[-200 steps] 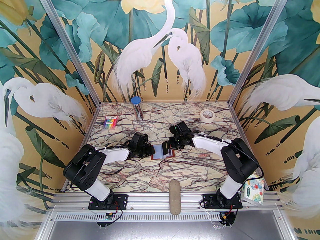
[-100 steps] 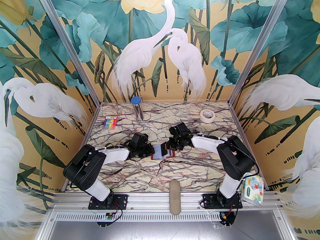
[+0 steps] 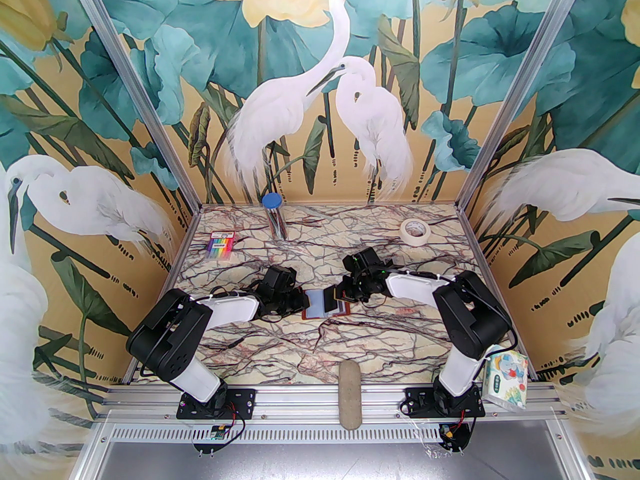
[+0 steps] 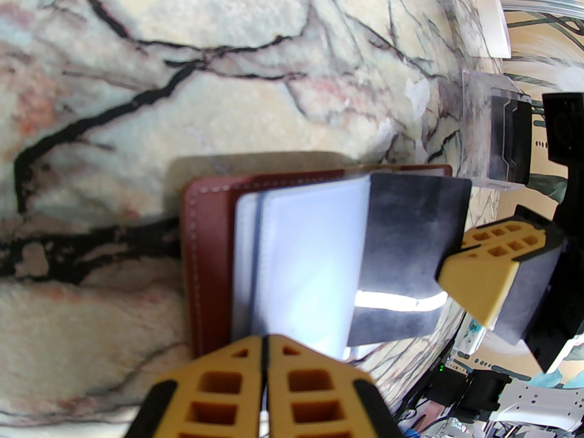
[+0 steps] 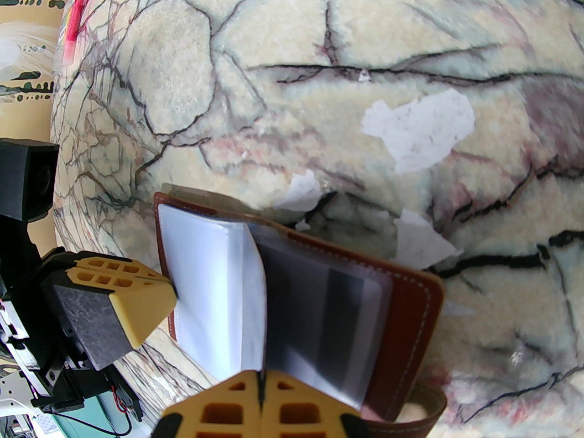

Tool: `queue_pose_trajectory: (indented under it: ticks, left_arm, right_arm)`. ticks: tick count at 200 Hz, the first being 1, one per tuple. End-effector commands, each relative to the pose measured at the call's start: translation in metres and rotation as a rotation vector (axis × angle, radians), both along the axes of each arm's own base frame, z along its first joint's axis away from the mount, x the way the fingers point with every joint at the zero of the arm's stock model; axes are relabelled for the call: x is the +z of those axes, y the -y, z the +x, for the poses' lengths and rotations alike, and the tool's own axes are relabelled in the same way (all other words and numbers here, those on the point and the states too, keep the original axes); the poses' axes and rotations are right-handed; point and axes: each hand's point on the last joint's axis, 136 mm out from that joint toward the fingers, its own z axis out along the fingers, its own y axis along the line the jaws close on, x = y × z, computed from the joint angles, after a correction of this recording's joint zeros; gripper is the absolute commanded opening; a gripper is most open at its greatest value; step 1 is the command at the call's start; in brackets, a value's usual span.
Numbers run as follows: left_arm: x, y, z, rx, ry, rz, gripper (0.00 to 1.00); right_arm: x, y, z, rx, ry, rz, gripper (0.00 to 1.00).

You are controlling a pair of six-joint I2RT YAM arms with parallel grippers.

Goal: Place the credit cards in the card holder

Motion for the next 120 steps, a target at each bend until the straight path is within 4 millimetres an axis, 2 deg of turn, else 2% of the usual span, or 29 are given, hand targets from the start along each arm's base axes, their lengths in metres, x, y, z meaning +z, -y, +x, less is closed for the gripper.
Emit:
queue_pose_trajectory:
  ticks: [1,120]
  left_arm:
    - [-0.0330,-0.0225,-0.0165,0.025,-0.077,0.127,0.10]
    - [-0.0389,-0.0257,-0.0208,0.034,-0.087,0.130,0.10]
  right_arm:
    - [-0.0095,-0.0007,-0.0085,0.005,-0.033,0.010,0.00]
    - [-0.0131,-0.0028,-0.0107,0.007,-0.035,0.072,0.00]
